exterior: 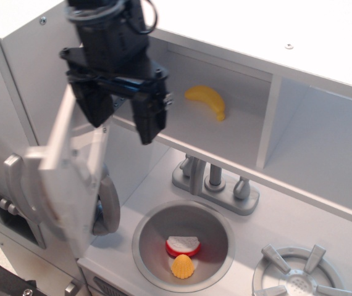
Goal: Open microwave
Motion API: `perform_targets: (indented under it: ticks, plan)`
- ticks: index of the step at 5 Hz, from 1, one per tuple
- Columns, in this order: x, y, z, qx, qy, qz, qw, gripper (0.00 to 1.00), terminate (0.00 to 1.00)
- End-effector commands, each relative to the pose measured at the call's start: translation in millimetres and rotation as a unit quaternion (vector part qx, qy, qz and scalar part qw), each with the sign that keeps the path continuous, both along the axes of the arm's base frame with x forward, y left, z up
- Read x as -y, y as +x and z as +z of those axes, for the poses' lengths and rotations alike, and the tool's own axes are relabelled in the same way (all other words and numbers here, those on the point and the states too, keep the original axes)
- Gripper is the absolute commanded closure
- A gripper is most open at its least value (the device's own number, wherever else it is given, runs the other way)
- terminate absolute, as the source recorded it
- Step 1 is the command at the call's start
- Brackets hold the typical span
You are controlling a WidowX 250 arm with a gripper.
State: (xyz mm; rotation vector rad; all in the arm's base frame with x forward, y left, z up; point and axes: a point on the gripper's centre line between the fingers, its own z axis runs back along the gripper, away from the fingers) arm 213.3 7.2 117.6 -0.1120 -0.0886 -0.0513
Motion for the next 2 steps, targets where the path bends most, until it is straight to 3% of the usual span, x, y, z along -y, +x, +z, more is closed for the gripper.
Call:
perform_targets:
  ticks: [1, 2]
  plan:
    - [-43, -21, 11, 0.030, 0.030, -0.022, 0.9989, 0.00, 0.00]
    - [-29, -18, 25, 0.028, 0.017, -0.026, 0.9991, 0.00, 0.00]
